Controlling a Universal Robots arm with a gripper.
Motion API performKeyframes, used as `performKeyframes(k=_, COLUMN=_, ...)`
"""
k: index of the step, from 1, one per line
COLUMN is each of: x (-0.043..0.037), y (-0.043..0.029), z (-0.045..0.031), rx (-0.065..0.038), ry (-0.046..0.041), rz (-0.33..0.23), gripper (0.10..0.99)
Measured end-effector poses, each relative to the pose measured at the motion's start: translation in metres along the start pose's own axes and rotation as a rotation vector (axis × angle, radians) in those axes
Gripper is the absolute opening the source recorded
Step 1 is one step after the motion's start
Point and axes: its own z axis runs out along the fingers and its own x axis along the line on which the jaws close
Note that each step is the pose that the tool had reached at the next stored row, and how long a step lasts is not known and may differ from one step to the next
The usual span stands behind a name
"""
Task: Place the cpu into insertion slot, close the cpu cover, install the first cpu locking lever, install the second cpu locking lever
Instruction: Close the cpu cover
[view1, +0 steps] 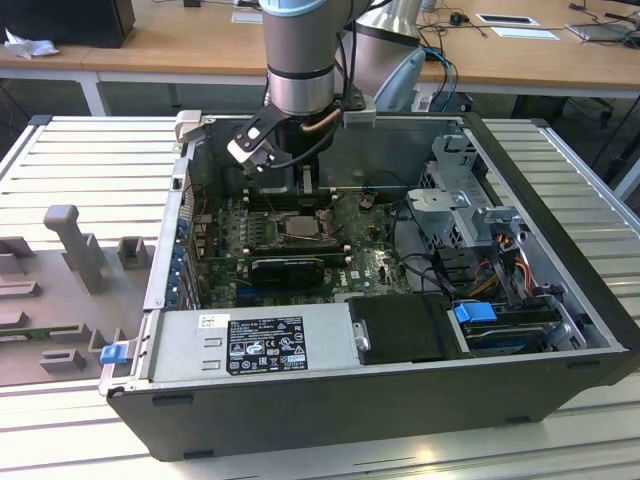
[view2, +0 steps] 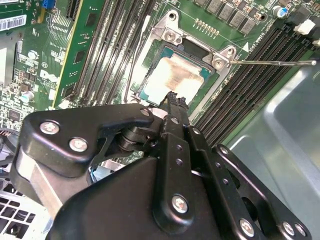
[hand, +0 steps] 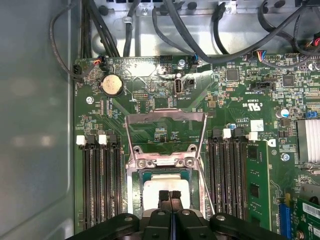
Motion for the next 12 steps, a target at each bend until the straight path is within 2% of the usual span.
performKeyframes(k=12, x=0.0, y=0.0002, z=-0.0026, rx=0.0, ry=0.0001, rz=0.0, gripper=0.106)
